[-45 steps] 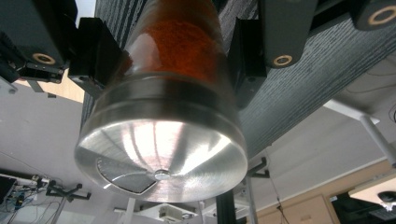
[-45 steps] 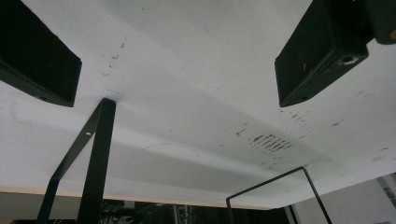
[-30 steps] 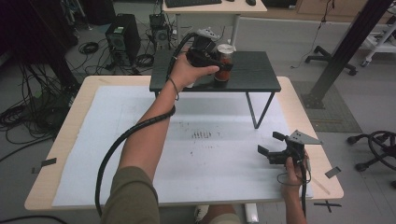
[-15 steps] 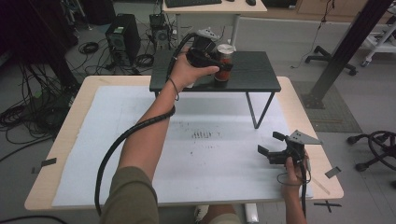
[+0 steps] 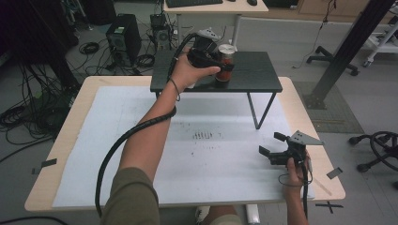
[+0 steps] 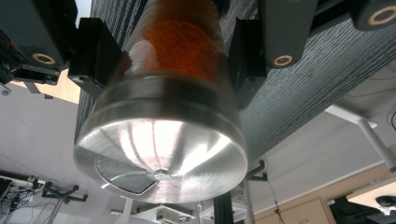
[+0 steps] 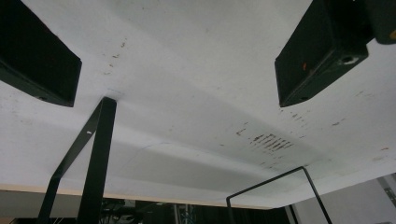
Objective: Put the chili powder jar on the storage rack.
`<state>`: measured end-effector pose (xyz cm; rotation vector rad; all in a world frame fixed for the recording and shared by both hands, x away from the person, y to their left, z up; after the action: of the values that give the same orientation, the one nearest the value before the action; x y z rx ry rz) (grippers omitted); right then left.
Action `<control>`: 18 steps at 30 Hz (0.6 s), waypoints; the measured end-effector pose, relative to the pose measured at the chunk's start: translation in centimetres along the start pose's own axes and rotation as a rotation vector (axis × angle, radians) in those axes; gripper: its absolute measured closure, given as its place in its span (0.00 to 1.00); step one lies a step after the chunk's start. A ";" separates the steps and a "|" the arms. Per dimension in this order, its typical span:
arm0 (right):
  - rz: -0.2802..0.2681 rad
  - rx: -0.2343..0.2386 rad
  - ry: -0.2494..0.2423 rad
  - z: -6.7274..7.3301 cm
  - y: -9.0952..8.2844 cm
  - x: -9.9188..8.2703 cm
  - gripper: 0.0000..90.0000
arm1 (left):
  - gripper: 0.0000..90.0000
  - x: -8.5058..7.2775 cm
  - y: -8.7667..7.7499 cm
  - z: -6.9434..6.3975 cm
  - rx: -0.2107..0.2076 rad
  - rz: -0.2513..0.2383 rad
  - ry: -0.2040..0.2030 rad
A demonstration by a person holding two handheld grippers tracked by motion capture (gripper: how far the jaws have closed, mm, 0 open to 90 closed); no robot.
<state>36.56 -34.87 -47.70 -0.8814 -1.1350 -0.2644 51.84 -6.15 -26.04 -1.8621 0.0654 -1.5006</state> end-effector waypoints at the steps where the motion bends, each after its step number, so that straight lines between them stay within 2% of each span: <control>1: 0.000 0.000 0.000 0.0 0.0 0.0 0.00 | 0.48 0.0 0.0 0.0 0.000 0.000 0.001; 18: -0.001 0.000 0.002 0.0 0.0 0.0 0.00 | 0.48 0.0 0.1 0.1 0.001 -0.006 -0.005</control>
<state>36.57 -34.89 -47.70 -0.8809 -1.1337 -0.2658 51.96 -6.19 -26.09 -1.8667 0.0568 -1.4995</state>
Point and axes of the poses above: each handheld gripper's, and its own axes: y roughly forward along the jaws, x roughly out of its top, z roughly to its left, the point moved 4 cm from there along y, roughly forward along the jaws, and after that the axes turned 8 degrees about z, right-handed, at the moved point
